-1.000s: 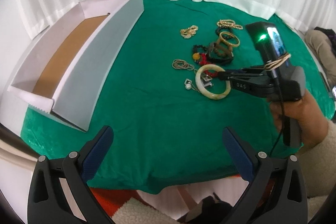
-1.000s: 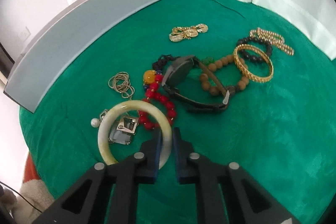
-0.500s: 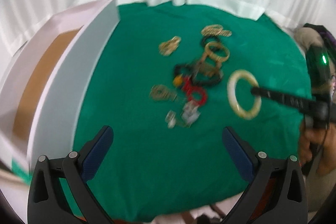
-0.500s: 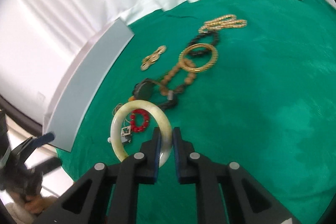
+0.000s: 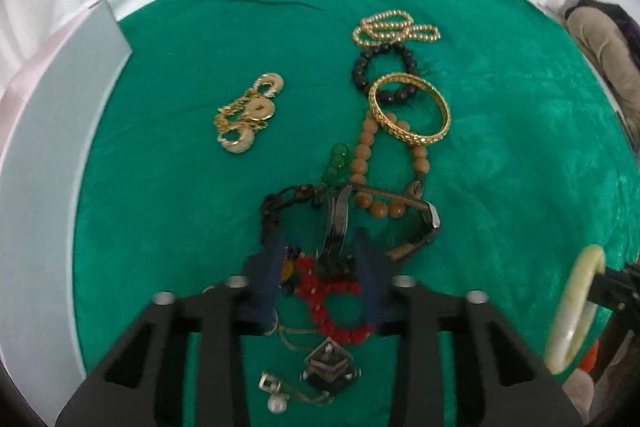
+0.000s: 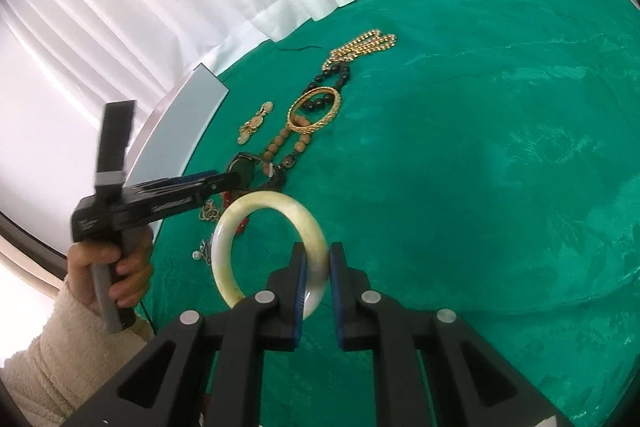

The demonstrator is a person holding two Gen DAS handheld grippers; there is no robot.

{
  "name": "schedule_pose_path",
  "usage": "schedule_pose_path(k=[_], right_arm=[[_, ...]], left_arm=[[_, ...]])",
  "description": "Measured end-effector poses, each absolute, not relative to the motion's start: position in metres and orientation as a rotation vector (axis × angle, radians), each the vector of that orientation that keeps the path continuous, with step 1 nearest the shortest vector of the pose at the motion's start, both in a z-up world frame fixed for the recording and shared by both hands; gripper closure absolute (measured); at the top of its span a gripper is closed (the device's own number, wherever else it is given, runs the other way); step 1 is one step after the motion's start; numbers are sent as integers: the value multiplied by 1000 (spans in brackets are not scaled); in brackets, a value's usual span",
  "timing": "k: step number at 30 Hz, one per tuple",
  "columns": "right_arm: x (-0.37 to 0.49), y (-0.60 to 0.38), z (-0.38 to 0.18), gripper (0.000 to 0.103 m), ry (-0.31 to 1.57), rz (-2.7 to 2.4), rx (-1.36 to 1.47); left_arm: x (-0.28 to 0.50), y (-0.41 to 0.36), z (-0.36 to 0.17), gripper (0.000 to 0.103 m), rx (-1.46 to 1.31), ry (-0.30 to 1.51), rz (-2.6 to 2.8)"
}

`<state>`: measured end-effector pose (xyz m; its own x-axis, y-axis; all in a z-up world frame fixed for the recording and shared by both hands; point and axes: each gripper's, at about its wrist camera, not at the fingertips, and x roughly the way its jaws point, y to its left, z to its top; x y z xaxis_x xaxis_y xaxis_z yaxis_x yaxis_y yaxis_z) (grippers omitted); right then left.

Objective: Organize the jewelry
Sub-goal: 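Grasp the black wristwatch with the left tool while the right tool lifts the jade bangle, then carry watch and bangle into the white box and open both tools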

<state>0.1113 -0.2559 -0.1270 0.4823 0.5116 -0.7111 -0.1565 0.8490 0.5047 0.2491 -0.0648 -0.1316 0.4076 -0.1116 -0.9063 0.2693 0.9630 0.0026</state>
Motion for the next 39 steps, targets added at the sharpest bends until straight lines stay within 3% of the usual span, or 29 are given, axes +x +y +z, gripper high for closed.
schedule_pose_path(k=[3,11,18,24,31,39], right_arm=[[111,-258,-128,91,992,412,402],[119,-248,-123,91,1000,413,399],[142,-189,-83,91,961,533,333],[162,-82,-35,91,912,734,256],[177,55,-3,91,904,946,199],[197,188,-11,91,947,1057,139]], left_arm=[[250,-71,-133,94,179,1115,-252],[227,-44,-88,94,35,1044,-263],[178,53,-8,94,-65,939,-180],[144,173,32,94,-149,885,6],[127,270,24,94,-212,868,190],[136,329,-33,94,-292,953,285]])
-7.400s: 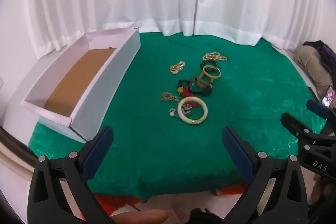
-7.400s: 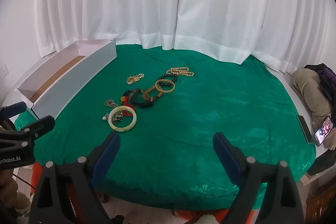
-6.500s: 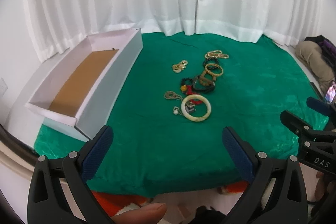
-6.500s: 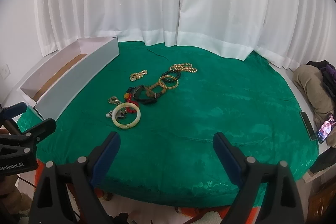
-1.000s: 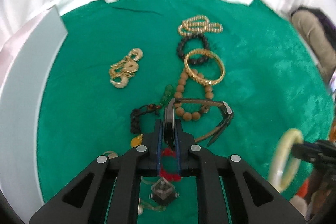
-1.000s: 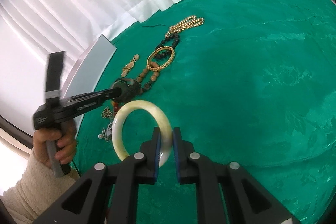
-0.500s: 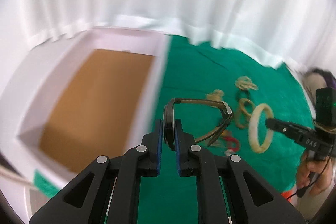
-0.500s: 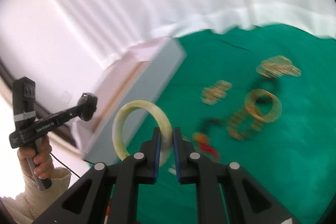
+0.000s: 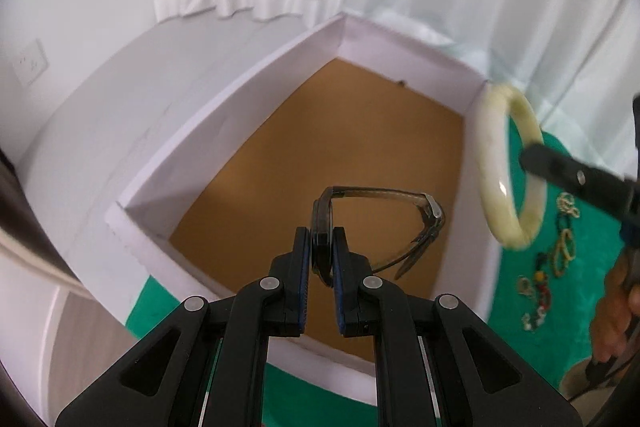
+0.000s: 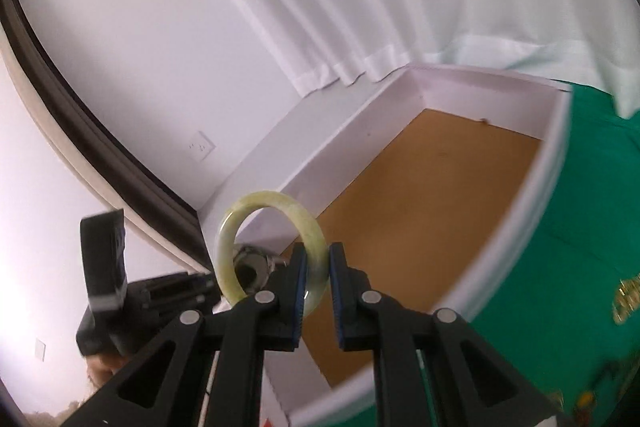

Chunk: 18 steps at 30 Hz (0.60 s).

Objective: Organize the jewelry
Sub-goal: 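Carry watch and bangle into the white box and open both tools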

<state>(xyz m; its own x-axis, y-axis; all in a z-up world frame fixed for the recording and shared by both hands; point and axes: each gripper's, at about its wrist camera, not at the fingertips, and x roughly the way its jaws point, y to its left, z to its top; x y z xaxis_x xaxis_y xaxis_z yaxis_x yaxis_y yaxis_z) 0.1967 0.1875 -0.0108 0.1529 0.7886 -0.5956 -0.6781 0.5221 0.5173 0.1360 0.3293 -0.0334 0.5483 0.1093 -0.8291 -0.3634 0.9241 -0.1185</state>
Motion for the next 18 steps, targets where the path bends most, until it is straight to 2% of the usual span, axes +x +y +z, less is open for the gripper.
schedule_pose_path(k=[7,10,11,12,14,15,17,18], right_arm=[[217,244,-60,91,1053,1021,0],[221,249,-82,91,1090,999,-21],[222,248,-88,88,1095,983,-37],[221,248,-90,85,1095,964,-51],[223,242,-92,78,1094,937,-51],[224,238,-91,67,1089,923,-50],[222,229,-85,63,1060,893,-74],[220,228,-83,63,1047,890,-91]], left_arm=[[139,351,-64,94,-317,1011,308],[144,350,-74,90,-306,1041,311],[143,350,-75,84,-308,1047,315],[144,349,-75,69,-303,1054,324],[140,347,-74,52,-283,1042,355],[137,346,-72,49,-272,1027,370],[129,345,-66,49,-274,1007,375],[122,345,-62,45,-284,993,376]])
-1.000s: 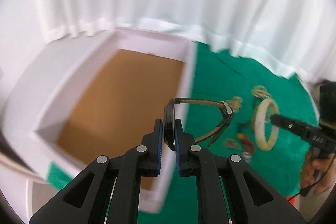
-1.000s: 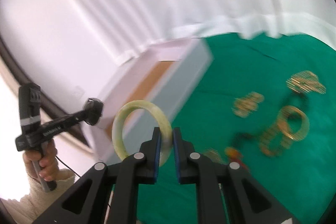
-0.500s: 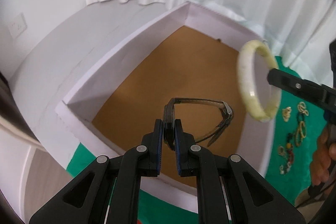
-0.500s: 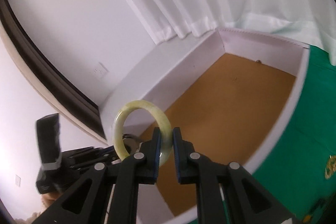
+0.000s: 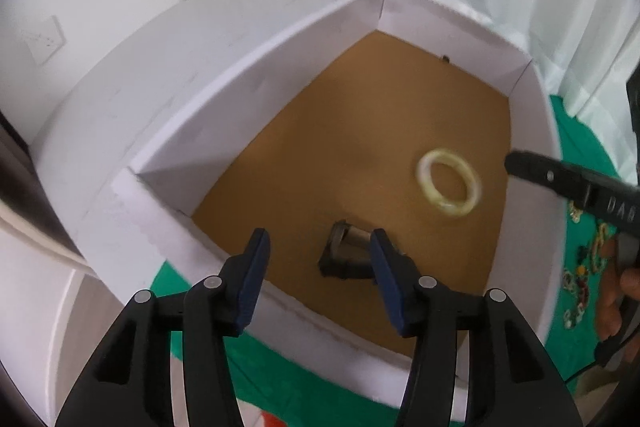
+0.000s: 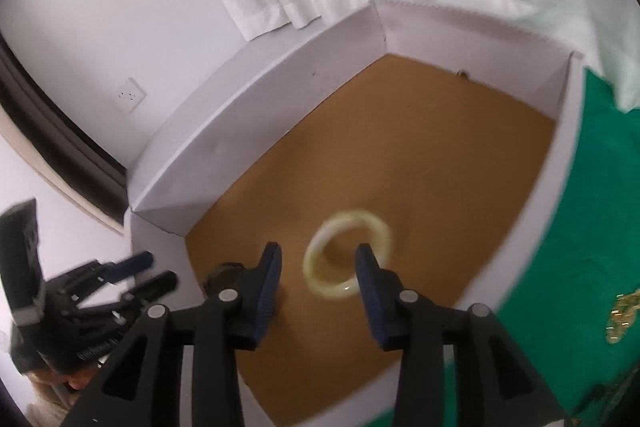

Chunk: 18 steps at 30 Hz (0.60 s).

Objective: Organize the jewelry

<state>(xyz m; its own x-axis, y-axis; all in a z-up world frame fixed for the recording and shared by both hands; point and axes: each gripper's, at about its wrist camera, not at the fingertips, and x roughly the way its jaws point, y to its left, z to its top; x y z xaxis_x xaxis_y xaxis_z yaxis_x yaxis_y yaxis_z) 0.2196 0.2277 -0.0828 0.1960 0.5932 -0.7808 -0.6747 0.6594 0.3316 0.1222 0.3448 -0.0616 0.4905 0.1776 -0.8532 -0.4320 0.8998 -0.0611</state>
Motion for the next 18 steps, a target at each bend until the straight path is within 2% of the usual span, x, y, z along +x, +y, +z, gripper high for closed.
schedule_pose_path(k=[3,12,18], right_arm=[[192,230,-74,63,1003,940,-194],[125,277,-115,63,1045,1100,-536],[101,261,-104,66,1073,1146,-579]], left_arm=[[103,346,-49,32,-306,942,399],[44,341,-20,26,-331,845,478],[20,331,-9,25,-346,815,477]])
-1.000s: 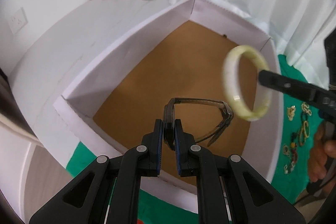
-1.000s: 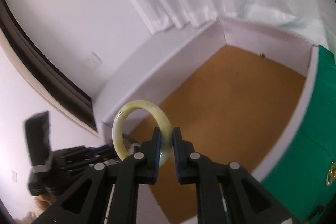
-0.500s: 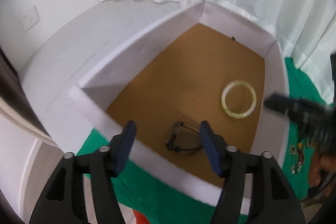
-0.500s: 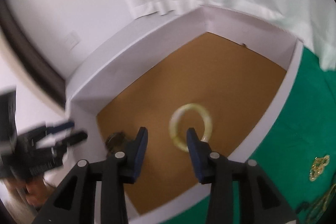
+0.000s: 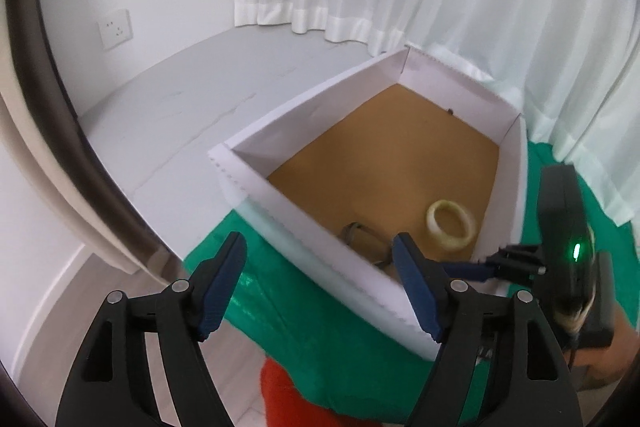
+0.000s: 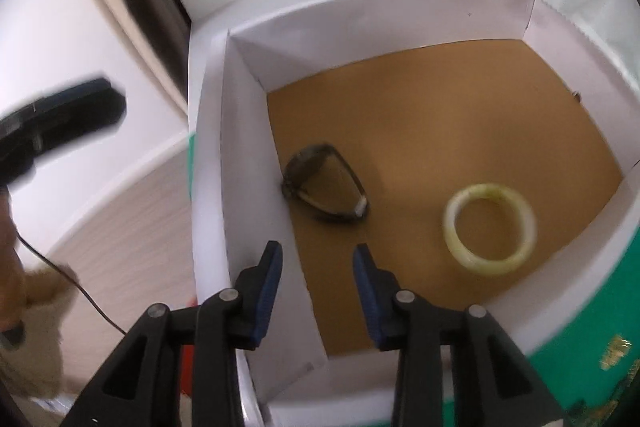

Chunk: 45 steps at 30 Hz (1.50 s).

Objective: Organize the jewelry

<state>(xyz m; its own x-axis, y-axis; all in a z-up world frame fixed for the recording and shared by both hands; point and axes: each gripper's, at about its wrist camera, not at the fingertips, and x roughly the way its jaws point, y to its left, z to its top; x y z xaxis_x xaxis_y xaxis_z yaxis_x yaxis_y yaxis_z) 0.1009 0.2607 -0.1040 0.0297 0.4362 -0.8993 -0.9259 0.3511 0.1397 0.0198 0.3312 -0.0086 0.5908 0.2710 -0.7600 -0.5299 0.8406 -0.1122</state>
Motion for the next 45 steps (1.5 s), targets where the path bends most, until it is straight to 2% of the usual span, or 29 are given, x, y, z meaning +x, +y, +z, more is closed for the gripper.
schedule_pose_path(k=[11,15,16,18,20,28,32,39,45], right_arm=[[69,214,-93,68,1066,1115,-563],[79,188,-77,67,1018,1131,-484],[79,174,-69,64,997,1127,-435],[81,142,-52,36,929,1075,-365],[82,111,-37,26,873,1025,-322],[68,-29,-17,25,756,702,-215],[50,-84,-11,25,737,549,-170],[21,-128,-32,25,748,352,-124],[9,-143,-35,25,736,297,-149]], left_arm=[[18,302,7,24,-317,786,429],[14,290,14,17,-301,760,426],[13,285,16,16,-296,750,423],[12,274,19,11,-289,735,410],[13,259,21,10,-281,718,380],[26,150,23,4,-136,647,154],[36,87,12,2,-95,669,6],[39,14,-11,2,-37,719,-124],[37,2,-23,2,-10,739,-142]])
